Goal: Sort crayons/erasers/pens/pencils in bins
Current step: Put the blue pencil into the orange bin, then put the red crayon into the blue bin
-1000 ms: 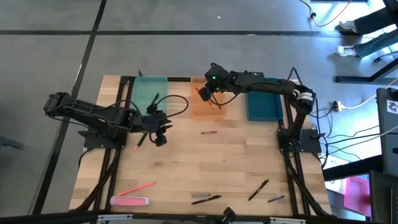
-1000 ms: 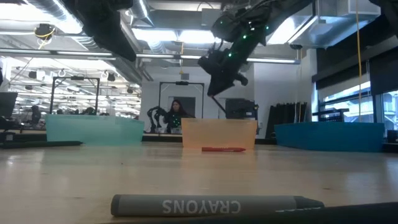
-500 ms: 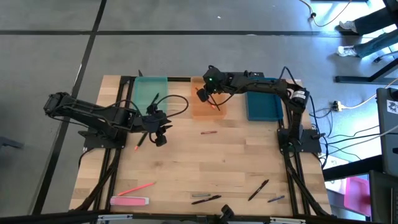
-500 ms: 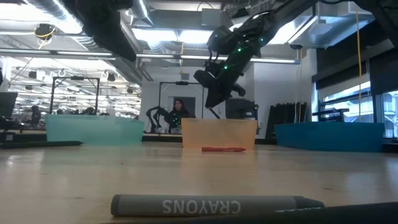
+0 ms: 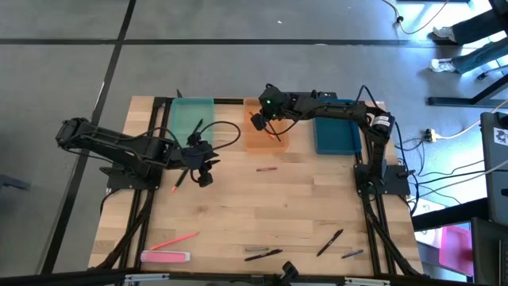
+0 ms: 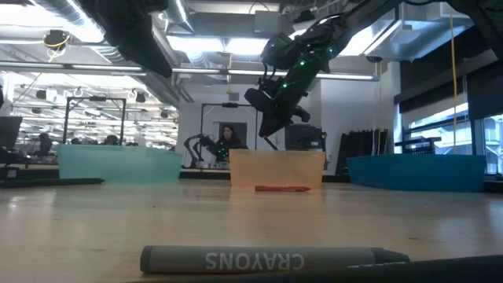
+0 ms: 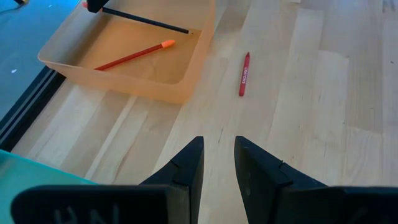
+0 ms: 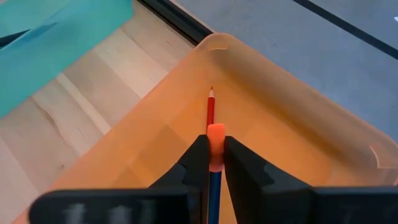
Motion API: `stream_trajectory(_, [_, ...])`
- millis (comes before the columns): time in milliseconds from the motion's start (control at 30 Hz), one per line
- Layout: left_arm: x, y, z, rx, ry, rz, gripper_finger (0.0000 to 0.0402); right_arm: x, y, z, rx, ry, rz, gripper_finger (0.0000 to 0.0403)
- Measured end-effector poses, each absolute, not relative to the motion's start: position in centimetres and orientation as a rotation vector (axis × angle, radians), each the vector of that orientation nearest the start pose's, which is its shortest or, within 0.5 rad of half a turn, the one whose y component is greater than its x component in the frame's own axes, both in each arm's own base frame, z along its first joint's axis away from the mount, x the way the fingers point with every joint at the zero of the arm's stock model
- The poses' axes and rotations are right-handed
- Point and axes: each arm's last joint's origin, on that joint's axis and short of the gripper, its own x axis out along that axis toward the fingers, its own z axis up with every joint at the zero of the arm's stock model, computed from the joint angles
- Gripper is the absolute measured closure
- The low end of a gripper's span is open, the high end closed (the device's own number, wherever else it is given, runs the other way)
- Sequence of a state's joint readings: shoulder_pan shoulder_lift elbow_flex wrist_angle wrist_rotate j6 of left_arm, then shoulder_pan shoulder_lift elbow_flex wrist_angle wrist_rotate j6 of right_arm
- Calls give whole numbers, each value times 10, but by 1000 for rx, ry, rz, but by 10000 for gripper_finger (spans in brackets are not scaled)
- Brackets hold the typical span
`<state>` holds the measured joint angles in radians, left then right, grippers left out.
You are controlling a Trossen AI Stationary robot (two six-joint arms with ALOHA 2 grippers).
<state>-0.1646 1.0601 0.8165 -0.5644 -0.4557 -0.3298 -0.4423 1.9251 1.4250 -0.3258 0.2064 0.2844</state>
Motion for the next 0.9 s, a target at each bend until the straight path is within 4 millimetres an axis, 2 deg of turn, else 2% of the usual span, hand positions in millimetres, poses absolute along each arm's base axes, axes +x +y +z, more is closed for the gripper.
stream_trajectory(400, [207, -22, 265, -63, 715, 397, 319, 377, -185, 216, 353, 744, -726, 353])
stream_trajectory(900, [207, -21, 265, -64, 715, 397, 319, 377, -185, 216, 357, 743, -729, 323])
